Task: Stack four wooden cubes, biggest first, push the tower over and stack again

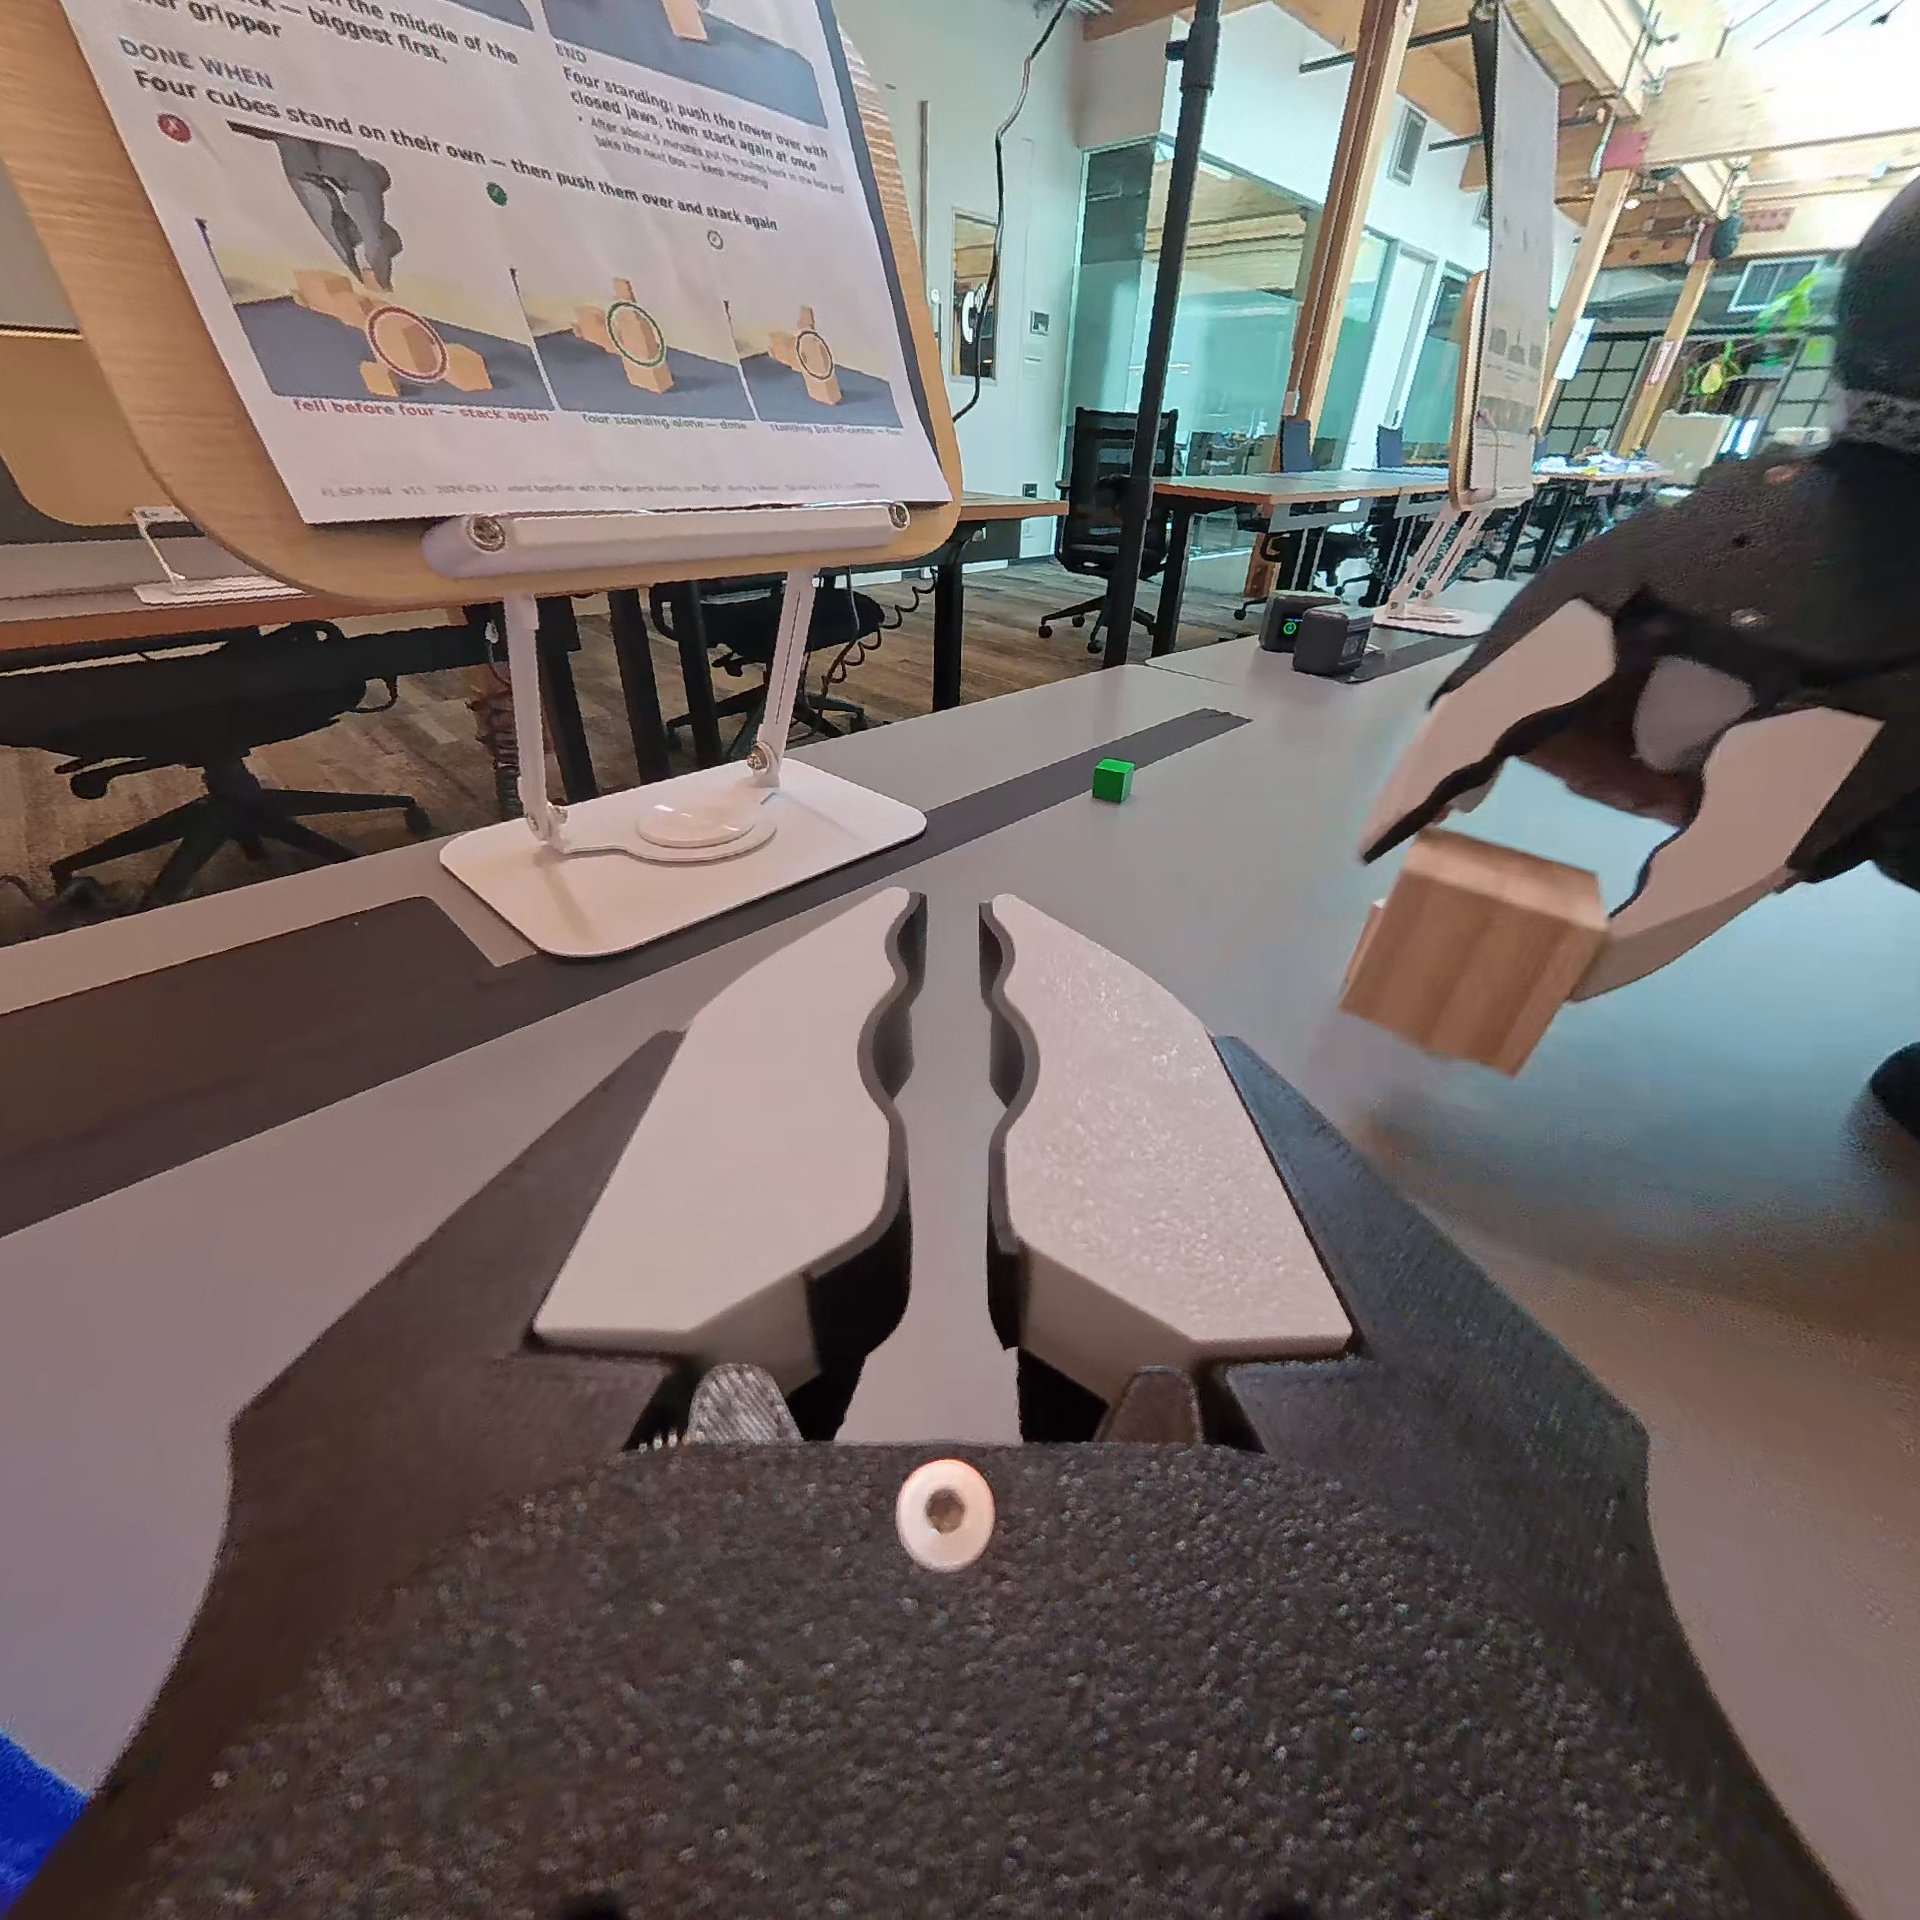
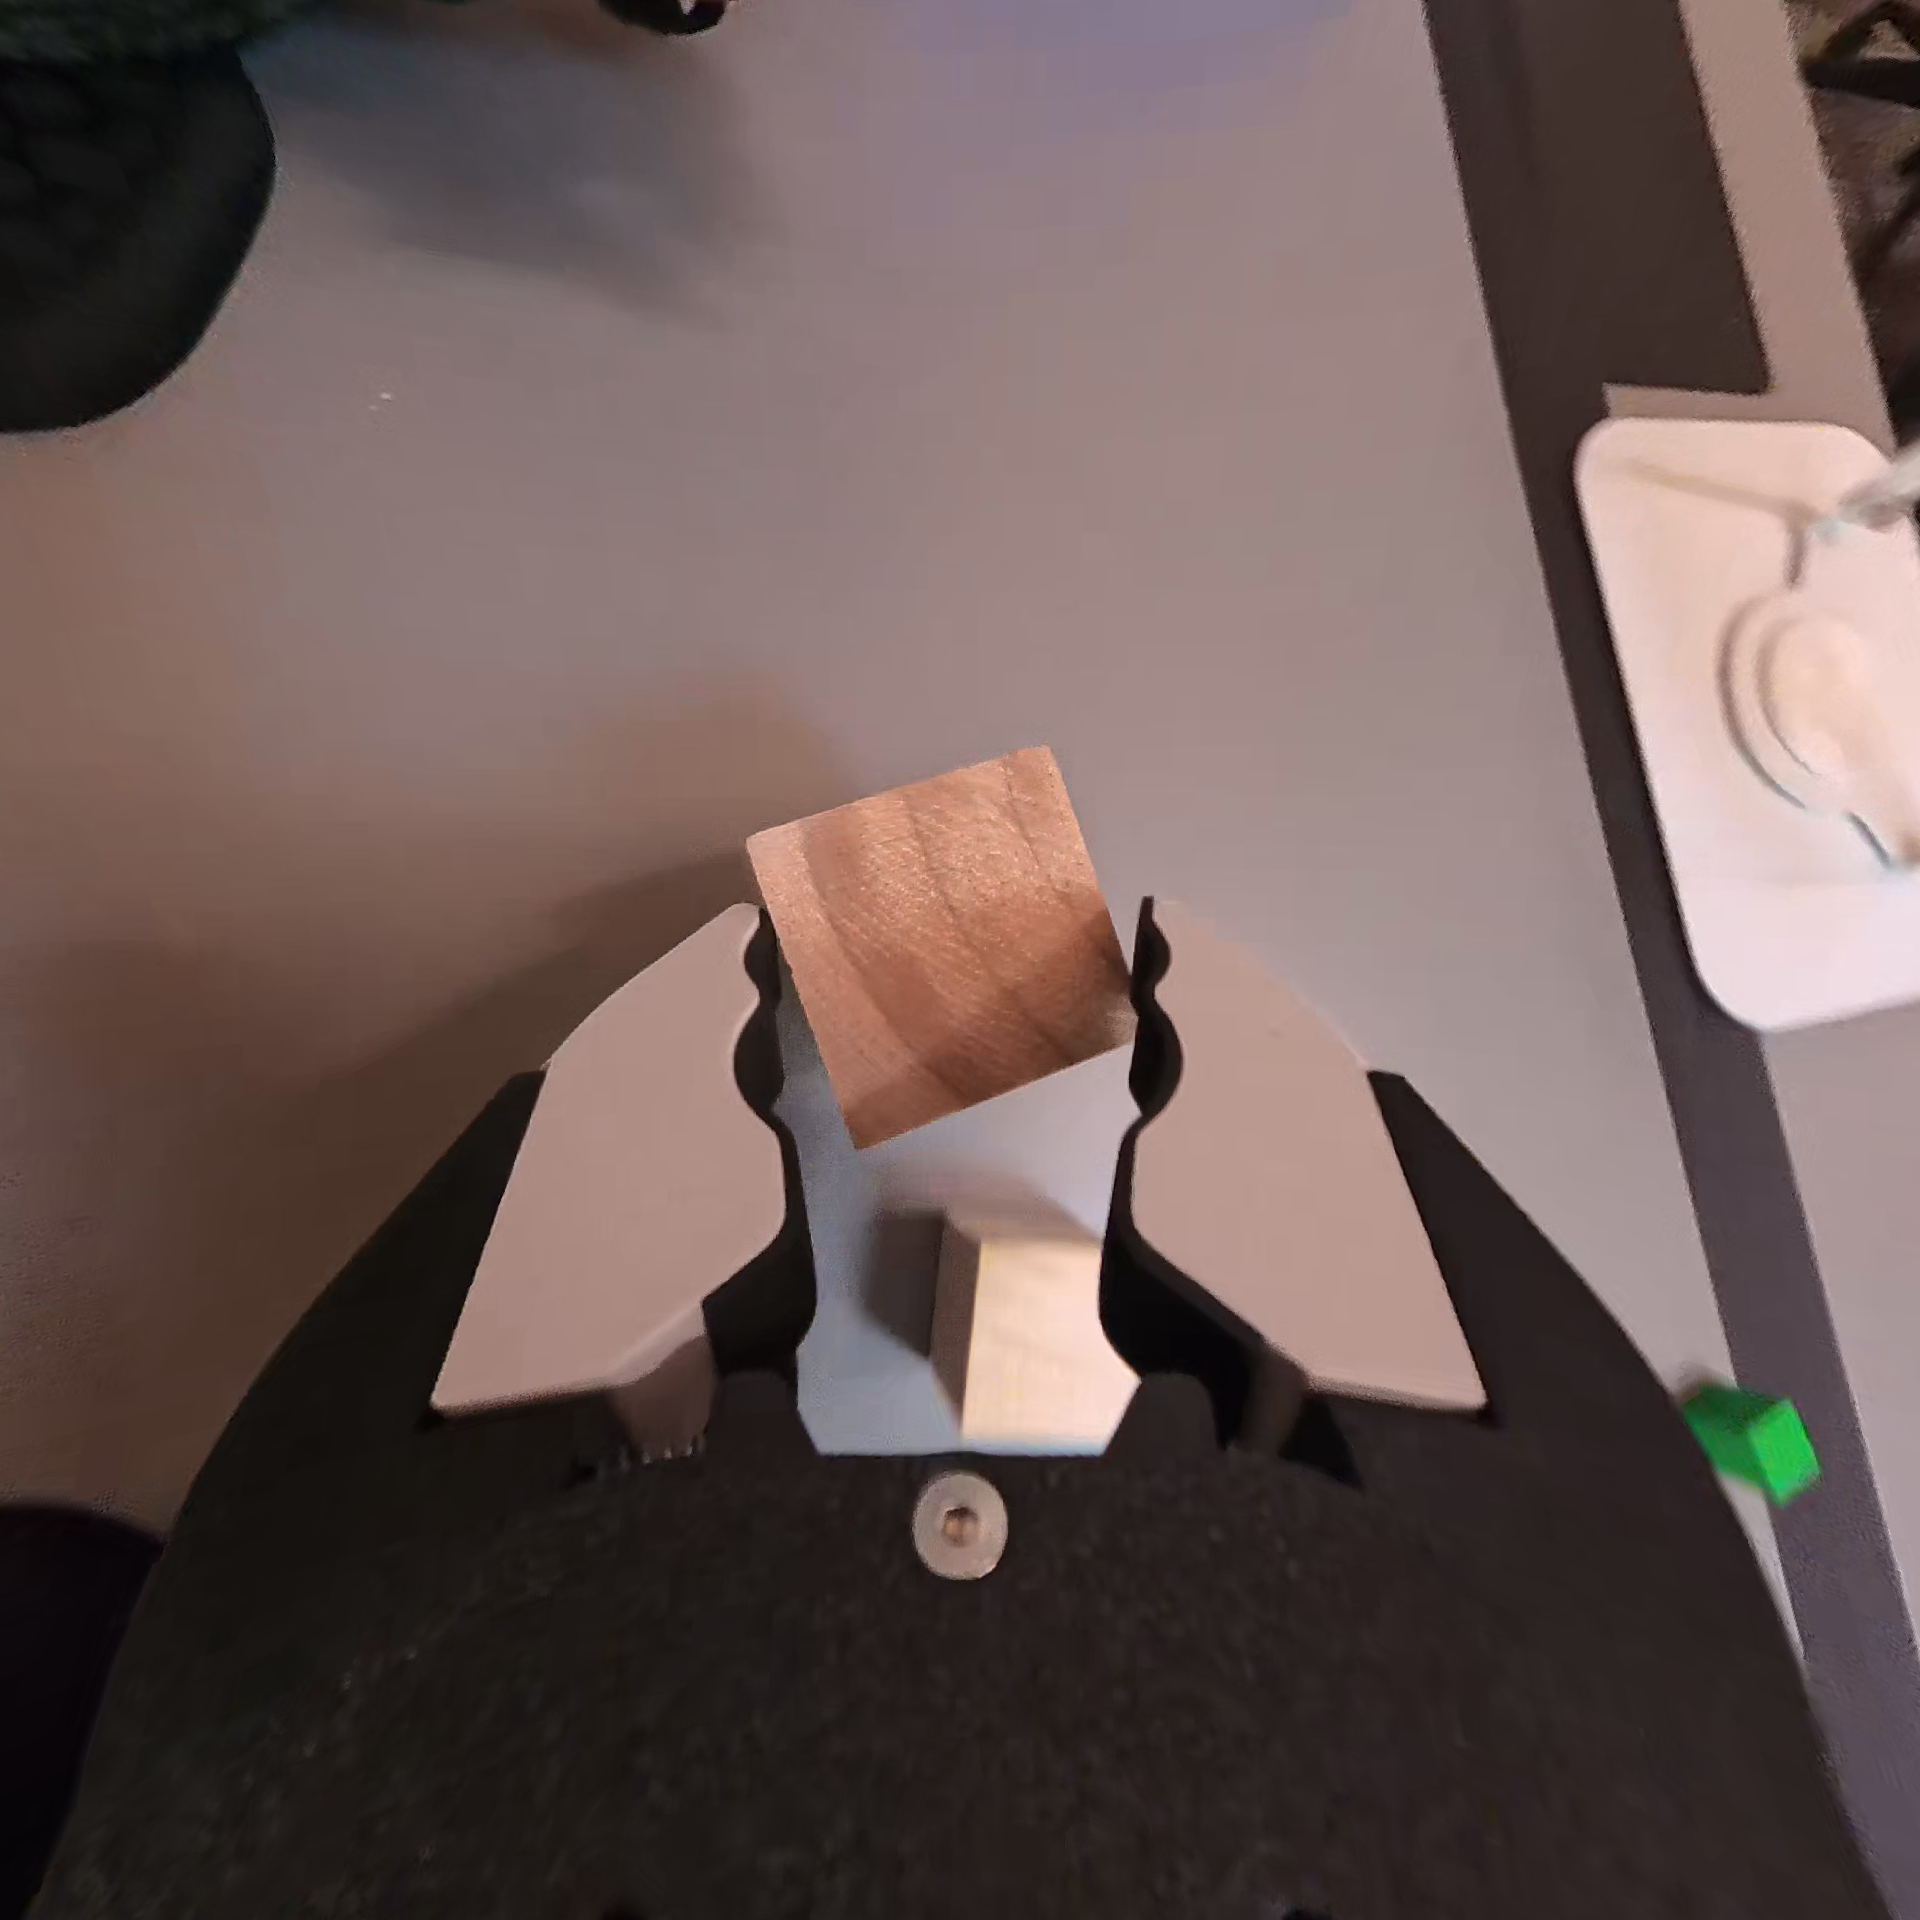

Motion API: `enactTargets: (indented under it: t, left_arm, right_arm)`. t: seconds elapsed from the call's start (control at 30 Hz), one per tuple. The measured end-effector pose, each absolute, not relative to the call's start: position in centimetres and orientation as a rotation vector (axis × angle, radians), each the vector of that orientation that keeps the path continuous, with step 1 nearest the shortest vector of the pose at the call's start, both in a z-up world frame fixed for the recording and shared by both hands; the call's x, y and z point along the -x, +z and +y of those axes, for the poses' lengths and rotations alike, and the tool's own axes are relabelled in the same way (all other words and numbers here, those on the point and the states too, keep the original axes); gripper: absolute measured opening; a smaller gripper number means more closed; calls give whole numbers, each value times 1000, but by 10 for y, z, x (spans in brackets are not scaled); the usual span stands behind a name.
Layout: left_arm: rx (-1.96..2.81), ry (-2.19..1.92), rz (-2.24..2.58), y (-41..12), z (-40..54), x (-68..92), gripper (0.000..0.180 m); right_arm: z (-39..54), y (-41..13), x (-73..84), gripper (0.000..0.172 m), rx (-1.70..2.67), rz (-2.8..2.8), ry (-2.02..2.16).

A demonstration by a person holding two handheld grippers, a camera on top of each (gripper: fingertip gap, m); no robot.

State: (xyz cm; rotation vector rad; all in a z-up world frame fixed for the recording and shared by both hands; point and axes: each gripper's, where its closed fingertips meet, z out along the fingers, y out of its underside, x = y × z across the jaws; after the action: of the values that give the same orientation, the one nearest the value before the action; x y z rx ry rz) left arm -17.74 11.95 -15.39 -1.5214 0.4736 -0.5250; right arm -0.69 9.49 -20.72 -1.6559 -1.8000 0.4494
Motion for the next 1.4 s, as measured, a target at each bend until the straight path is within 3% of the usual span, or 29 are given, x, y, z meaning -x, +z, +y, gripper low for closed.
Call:
enactTargets:
  t: [0.03,0.33,0.8,0.93,1.1,1.4]
  left_arm:
    - [1520,-530,472,-154,119,177,9]
    - [1537,-542,493,-161,118,170,9]
    - [1561,-536,506,-167,120,167,8]
    - [1560,-535,506,-167,120,167,8]
    - [1554,-540,500,-165,120,168,8]
    - [1556,-540,505,-165,120,167,7]
  right_arm:
    - [92,-204,-4,66,1667,-1776,442]
    - [71,-250,-44,64,1822,-1756,436]
    - [117,-251,-43,63,1818,-1690,432]
    - [113,-236,-42,73,1800,-1630,512]
    - [133,-197,-75,68,1802,-1372,534]
    - [154,-252,-90,65,1980,-1351,493]
